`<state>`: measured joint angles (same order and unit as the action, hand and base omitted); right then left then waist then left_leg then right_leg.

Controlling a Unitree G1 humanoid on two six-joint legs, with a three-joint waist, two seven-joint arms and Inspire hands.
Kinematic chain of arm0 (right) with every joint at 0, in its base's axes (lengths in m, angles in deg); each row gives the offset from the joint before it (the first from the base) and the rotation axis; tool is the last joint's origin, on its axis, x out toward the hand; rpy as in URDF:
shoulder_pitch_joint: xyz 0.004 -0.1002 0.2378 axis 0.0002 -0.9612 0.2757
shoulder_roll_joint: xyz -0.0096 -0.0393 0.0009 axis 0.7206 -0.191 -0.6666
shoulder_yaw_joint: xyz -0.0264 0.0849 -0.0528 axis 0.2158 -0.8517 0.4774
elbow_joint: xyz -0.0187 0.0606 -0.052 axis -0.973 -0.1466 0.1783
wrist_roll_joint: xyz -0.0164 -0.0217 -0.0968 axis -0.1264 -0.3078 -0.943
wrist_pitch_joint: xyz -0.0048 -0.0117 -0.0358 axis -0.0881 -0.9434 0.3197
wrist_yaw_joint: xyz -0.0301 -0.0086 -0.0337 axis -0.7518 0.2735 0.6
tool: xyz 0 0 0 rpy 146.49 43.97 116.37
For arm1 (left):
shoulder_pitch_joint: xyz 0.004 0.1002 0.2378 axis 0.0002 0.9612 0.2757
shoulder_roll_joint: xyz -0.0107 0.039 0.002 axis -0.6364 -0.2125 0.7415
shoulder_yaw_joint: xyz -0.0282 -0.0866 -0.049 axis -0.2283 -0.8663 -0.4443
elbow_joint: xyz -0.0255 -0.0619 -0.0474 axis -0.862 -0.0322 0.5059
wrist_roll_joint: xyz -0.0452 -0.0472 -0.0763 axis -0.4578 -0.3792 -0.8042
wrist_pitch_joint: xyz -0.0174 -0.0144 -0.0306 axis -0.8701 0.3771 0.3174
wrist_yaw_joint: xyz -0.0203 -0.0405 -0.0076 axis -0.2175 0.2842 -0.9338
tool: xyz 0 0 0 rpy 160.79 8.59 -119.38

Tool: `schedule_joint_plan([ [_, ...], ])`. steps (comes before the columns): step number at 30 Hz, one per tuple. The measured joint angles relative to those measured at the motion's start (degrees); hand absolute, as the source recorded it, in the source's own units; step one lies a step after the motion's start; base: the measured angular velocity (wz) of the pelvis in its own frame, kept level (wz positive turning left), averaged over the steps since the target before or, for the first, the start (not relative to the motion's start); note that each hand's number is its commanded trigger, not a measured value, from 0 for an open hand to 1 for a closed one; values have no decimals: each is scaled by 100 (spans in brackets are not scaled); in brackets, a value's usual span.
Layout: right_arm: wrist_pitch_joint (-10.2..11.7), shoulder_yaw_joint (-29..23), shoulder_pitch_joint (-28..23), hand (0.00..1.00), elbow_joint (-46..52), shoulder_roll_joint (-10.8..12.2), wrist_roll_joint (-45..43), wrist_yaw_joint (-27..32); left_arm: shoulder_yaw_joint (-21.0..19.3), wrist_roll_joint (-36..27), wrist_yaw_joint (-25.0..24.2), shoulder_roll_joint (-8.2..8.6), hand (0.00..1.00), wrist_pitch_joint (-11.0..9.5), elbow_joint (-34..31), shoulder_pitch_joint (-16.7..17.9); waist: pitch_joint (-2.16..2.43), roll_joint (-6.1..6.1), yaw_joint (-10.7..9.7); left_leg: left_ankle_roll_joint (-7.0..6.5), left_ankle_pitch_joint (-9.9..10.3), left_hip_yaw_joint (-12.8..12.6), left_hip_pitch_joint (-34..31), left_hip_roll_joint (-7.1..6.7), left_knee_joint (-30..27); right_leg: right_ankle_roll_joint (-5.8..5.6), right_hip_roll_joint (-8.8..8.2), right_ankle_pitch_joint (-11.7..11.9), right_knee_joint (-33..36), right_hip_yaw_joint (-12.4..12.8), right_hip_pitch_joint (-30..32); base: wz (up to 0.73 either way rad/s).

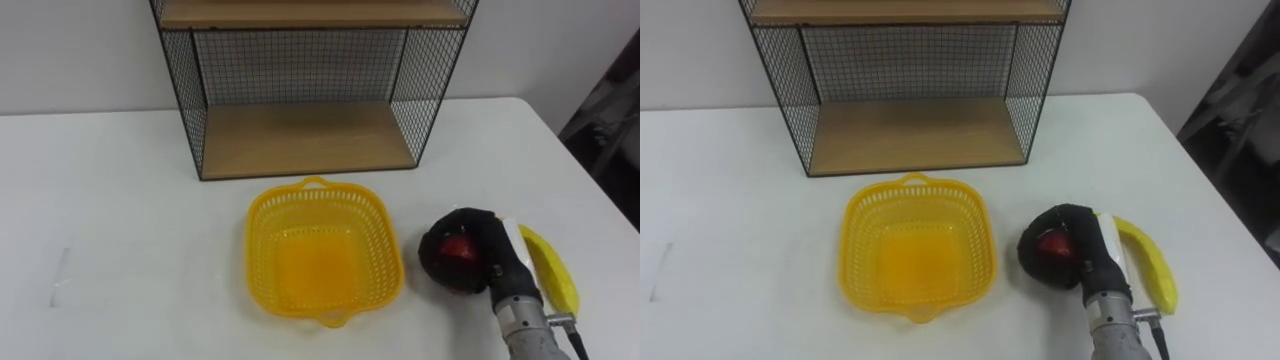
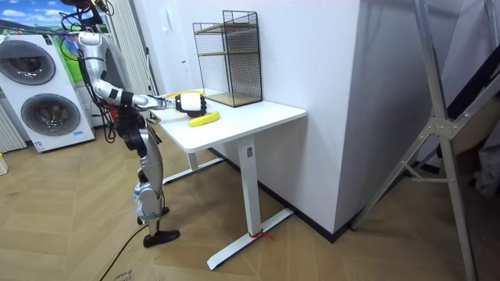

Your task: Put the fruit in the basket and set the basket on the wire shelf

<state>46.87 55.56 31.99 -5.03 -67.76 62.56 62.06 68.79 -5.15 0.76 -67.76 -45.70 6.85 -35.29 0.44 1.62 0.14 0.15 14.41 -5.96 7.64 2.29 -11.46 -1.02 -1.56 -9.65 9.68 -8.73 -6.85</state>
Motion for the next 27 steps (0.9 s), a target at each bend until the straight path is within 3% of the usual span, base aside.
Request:
schedule_joint_plan([
  [9, -5, 18, -57, 100, 20, 52, -58, 181, -8, 13, -2, 9, 0, 10, -6, 57, 4, -5, 25, 0, 0, 1, 0, 0, 8, 0, 0, 0, 6, 7, -17, 0],
  [15, -46, 3, 22, 100, 31, 50, 628, 104, -14, 2, 11, 13, 0, -30, -8, 48, 6, -12, 9, 0, 0, 4, -17, 3, 7, -1, 1, 1, 12, 3, -8, 0],
  [18, -269, -70, 21, 100, 282, 48, 863, -46, -58, 2, 34, 25, 0, -100, 131, 18, 3, -18, 3, 0, 0, -18, -23, 3, 16, -1, 1, 1, 20, 18, 27, -4],
  [27, -325, -586, 64, 100, 1649, -59, 1071, -74, -245, 1, -258, 92, 0, -191, 307, 41, -43, -70, 21, -2, -2, -75, -77, 2, -2, -1, 3, 1, 39, 82, 129, -3],
])
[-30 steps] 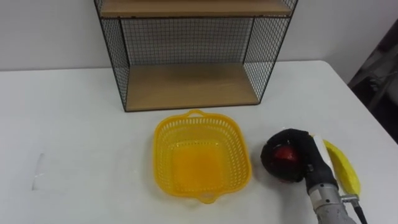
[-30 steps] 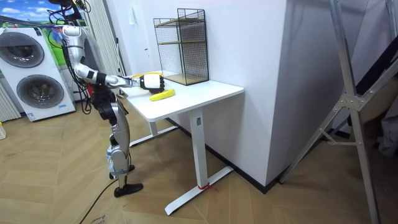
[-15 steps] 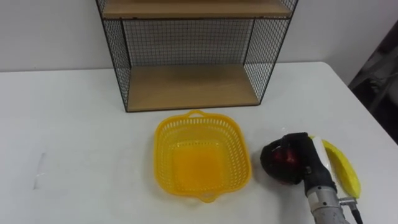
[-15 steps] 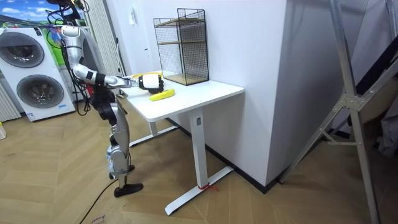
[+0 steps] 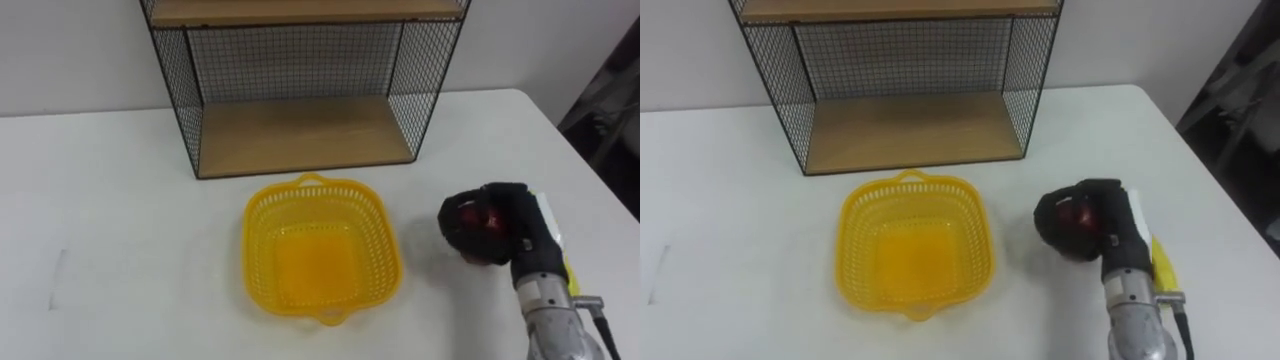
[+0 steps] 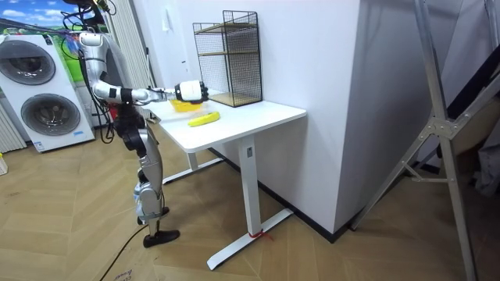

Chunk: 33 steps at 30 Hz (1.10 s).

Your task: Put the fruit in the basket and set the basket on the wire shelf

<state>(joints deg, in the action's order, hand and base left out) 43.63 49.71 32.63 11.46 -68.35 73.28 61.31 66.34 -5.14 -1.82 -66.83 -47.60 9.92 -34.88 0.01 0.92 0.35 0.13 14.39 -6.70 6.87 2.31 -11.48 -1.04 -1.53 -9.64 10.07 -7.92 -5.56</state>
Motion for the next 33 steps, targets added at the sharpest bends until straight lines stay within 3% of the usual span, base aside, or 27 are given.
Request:
schedule_joint_plan([
  [8, -7, -50, 146, 100, 724, -105, 303, -42, 4, 0, -70, 1, 0, -1, 3, 42, -5, 9, 11, 0, 0, -19, -22, 2, 10, 0, 0, 0, -3, 14, 30, 0],
  [12, -115, -5, 164, 100, 1157, -109, 242, -66, 10, -8, -68, -9, 0, 14, 8, 17, -7, 11, 27, 0, 0, -30, -38, 5, 16, -1, 1, 0, 39, 26, 71, 0],
  [20, -120, 575, 165, 100, 1603, -298, -103, -260, 109, -27, -46, -23, 0, -21, 237, -231, 18, 76, 171, 0, 0, -89, -38, 9, 6, -1, 4, 0, 64, 72, 107, -3],
  [22, -121, 807, 179, 100, 1608, -369, -230, -403, 315, -27, -46, -63, 0, -21, 231, -281, 50, 117, 188, 0, -1, -90, -105, 9, -5, 0, 5, 0, 84, 76, 176, 0],
  [24, -127, 966, 181, 100, 1607, -375, -284, -598, 454, -7, -52, -78, 0, -20, 231, -283, 49, 129, 200, 0, -1, -90, -113, 10, -22, 0, 4, 1, 82, 77, 175, 0],
  [29, -129, 1338, 203, 100, 1594, -382, -293, -1081, 717, -9, -87, -140, 0, -20, 229, -385, 24, 136, 324, 0, -2, -82, -100, 10, -22, 0, 2, 1, 69, 72, 157, 2],
  [33, -170, 1713, 246, 100, 1591, -394, -546, -1440, 982, -39, -179, -197, 0, -9, 235, -456, -48, 153, 423, 0, -2, -65, -110, 10, -29, 0, 0, 1, 67, 59, 148, 2],
])
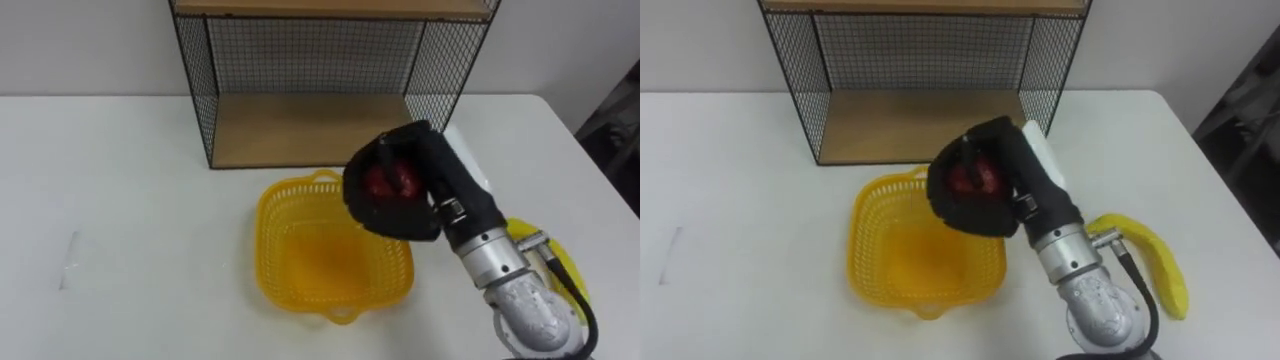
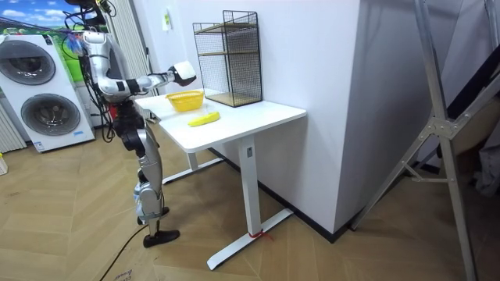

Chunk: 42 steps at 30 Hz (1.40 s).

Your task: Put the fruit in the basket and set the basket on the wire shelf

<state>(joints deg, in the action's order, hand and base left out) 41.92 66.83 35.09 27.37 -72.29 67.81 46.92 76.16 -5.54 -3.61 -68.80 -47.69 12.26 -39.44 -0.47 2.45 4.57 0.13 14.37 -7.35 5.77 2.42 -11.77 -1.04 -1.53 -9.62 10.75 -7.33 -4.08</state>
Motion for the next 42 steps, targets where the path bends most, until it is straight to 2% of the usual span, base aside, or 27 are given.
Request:
schedule_joint_plan([
  [4, -220, 119, 13, 100, -1, 3, -376, -337, 41, -1, -125, 1, 0, 51, 24, -33, -17, -3, 61, 0, 0, 26, -22, -2, 6, 0, -1, 0, -2, -24, 7, 3],
  [5, -258, 127, 30, 64, -1, 2, -395, -409, 41, -6, -155, 1, 0, 71, 28, -34, -19, -6, 76, 0, 0, 39, -26, -1, 7, 0, 0, 0, -4, -37, 7, 5],
  [6, -286, 137, 46, 5, -1, 1, -399, -439, 41, -10, -174, 1, 0, 79, 34, -31, -20, -8, 86, 0, 0, 41, -27, -1, 6, 0, 0, 0, -4, -40, 7, 0],
  [7, -330, 183, 93, 0, -6, -3, -434, -483, 42, -11, -229, 2, 0, 107, 38, -31, -25, -15, 85, 0, 0, 43, -30, -1, 6, 0, 0, 0, -6, -44, 10, 0],
  [14, -467, 393, 111, 0, -44, 21, -503, -756, 41, -7, -276, 7, 0, 183, 31, -61, -24, -18, 208, 0, 0, 62, -45, -1, -4, 0, -3, 0, -9, -70, 14, 0],
  [30, -471, 484, 87, 0, -73, 37, -547, -928, 47, -5, -312, 13, 0, 232, 31, -179, 0, -88, 197, 0, 1, 135, -123, -4, -75, 3, -19, 2, 34, -137, 14, 2],
  [42, -514, 507, 88, 0, -124, 42, -517, -782, 47, -11, -227, 15, 0, 218, 28, -238, 14, -82, 183, 0, 1, 146, -120, -5, -105, 3, -23, 2, 83, -138, 19, 0],
])
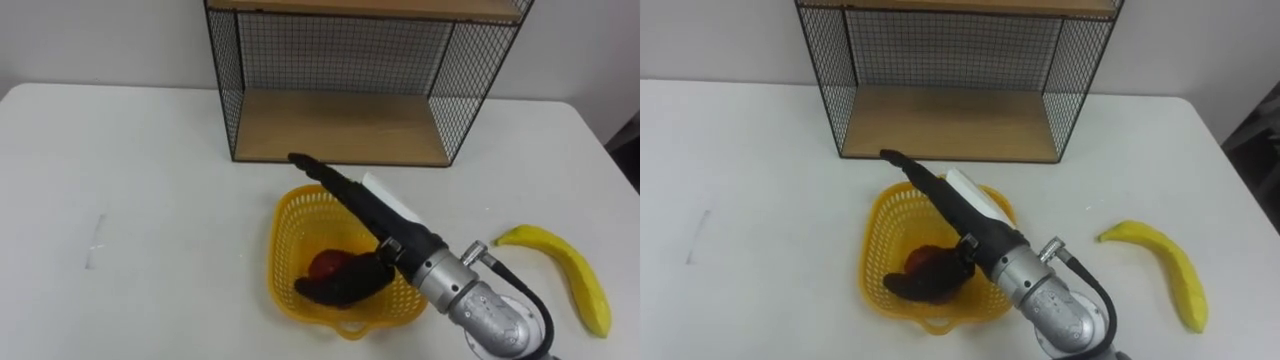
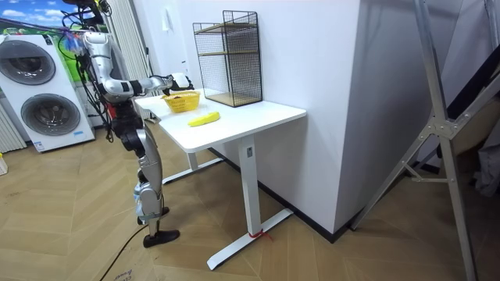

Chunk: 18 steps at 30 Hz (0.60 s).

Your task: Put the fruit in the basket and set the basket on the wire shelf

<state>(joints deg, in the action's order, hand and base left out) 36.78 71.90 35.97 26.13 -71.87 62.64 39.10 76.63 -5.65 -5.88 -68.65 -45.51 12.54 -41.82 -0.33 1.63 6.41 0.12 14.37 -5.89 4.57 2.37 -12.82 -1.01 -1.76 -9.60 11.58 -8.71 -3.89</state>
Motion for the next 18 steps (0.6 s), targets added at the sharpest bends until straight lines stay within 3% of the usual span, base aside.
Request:
schedule_joint_plan([
  [5, 4, -215, 9, 0, 83, 150, 66, 223, -46, 33, 11, -2, 0, -20, 2, 27, 66, 44, -28, 0, 0, 2, 3, 0, 12, 0, 1, 0, -3, 7, 2, 0],
  [8, 4, -340, 12, 0, 215, 208, 223, 328, -44, 29, 98, 15, 0, -52, 11, 67, 80, 67, -29, 0, 0, -11, 15, -2, 13, 0, 3, 0, -3, 40, 1, -2],
  [11, 43, -539, 14, 0, 626, 268, 554, 442, -62, -70, 219, 19, 0, -134, 12, 214, 74, 58, -160, -1, 0, -1, 15, -4, -41, 0, 2, 0, -3, 64, -15, 2],
  [13, 252, -834, 58, 0, 801, 261, 1089, 685, -132, -75, 267, 19, 0, -170, 75, 250, 65, 49, -223, -1, 0, -1, 12, -3, -60, 0, 3, 0, -3, 69, -24, 0],
  [18, 488, -1507, 172, 0, 798, 257, 1342, 1184, -323, -66, 415, 23, 0, -327, 119, 344, 16, -14, -345, -1, 0, -9, 20, 2, -30, 13, 11, 14, 12, 72, -17, -2],
])
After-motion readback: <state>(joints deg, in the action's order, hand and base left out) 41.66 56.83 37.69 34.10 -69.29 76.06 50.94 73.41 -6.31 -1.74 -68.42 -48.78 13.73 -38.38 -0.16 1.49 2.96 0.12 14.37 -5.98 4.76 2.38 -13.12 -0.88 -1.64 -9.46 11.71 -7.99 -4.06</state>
